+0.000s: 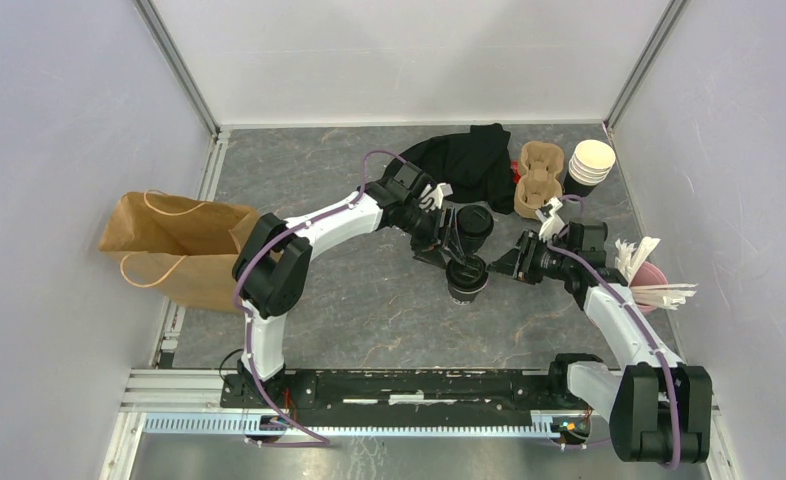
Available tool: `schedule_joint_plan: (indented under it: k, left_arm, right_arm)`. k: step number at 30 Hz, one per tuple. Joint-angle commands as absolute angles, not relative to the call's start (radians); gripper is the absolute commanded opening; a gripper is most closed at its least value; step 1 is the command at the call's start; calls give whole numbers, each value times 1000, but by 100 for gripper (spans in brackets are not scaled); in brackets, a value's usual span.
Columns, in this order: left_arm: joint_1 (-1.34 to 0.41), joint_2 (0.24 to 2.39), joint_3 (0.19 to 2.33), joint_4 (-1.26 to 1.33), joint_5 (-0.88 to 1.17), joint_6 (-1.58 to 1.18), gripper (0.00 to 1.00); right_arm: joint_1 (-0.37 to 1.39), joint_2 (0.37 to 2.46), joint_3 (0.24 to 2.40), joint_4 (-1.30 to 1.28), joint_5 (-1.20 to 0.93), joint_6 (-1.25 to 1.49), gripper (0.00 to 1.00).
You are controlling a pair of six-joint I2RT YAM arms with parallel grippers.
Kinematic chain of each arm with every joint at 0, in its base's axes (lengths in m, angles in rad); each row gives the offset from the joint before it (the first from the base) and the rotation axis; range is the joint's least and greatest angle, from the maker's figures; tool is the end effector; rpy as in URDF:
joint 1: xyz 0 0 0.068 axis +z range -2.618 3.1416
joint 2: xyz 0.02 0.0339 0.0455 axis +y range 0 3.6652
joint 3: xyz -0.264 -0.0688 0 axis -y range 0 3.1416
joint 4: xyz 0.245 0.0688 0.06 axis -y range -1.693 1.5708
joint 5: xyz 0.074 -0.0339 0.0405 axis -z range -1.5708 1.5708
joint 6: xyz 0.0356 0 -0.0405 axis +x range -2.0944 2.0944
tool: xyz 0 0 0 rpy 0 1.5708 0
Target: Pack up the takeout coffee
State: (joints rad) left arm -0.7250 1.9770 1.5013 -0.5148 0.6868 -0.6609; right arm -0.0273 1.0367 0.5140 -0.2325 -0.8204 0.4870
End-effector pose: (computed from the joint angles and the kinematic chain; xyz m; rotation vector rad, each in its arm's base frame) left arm 0.3033 -0.2989 0.2122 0.3930 2.8213 -1.3194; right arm 0.2000 0.0206 0.2030 0.1647 2.3016 1.1835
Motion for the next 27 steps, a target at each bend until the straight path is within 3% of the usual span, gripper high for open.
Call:
schedule_joint_plan:
  k: [1,12,22,27]
  left_arm:
    - [-730,1993,1506,-522,673,-649,64]
    - [-730,1984,1487,-532,671,-635,64]
    - [-730,1959,1423,-536,644,-606,61]
    - [-727,1939,1390,-528,626,-580,59]
  right_arm:
    - [-5,1051,501,-160,-794,514,37]
    - [22,1003,384,-166,-781,479,28]
    - [40,977,396,-216,-742,388,31]
    - [42,985,441,-223,-775,398,38]
